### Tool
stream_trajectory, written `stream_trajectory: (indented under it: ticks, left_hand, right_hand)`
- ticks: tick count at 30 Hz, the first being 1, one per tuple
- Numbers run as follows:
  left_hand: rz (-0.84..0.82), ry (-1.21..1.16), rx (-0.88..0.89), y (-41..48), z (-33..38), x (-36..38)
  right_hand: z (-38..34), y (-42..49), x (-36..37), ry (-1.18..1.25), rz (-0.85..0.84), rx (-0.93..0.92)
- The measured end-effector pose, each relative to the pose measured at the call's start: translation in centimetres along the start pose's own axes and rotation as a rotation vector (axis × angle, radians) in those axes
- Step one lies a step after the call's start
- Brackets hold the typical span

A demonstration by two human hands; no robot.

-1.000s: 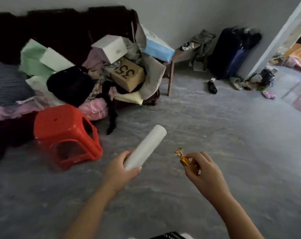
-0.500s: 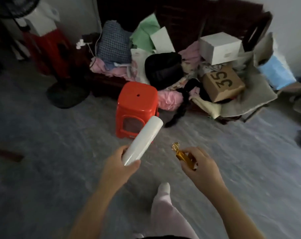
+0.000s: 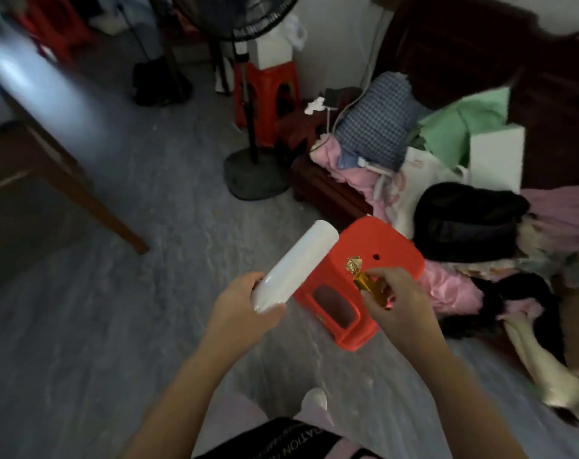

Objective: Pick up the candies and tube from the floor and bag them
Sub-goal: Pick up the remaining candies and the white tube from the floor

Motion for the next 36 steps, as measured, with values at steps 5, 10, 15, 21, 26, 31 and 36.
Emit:
stream_trajectory:
  ticks: [5,10,15,21,26,31,36]
  left_hand:
    - [0.137,-0.001,-0.121,6.0,-3.4,-4.1]
    - [0.254,-0.017,-0.231,13.7,-9.4,-10.0]
    - [0.299,0.002,-0.255,22.8,-14.9,-17.9]
    - [0.386,0.008,-0.302,32.3,-19.9,-25.7]
    - [0.410,-0.047,-0.362,39.2,-22.9,-28.8]
    - [0.462,-0.040,-0.406,47.3,-25.5,-32.8]
    - [0.536,-0.053,-0.503,53.0,-27.6,-38.6]
  right_hand:
    - [-2.9,10.2,5.2,-0.015,-0.172,-0.111]
    - [-7.8,20.2,13.4,-0.015,-0.292,-0.192]
    - [-15.3,30.0,21.9,-0.012,-0.365,-0.266]
    - [-22.8,40.0,29.6,0.022,-0.409,-0.356]
    - [-24.4,47.5,35.0,0.025,-0.478,-0.336]
    - [-27.2,57.9,40.7,0.050,-0.521,-0.374]
    - [-33.8,66.5,46.2,0.101,-0.624,-0.475]
Point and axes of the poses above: each hand's wrist, its own y-axis towards the middle knuckle, its own x-axis out of the palm, z = x × y, the point moved 8 cm from there along y, towards the middle knuckle, and after that the axes turned 12 degrees about y, right-handed, at the moved point
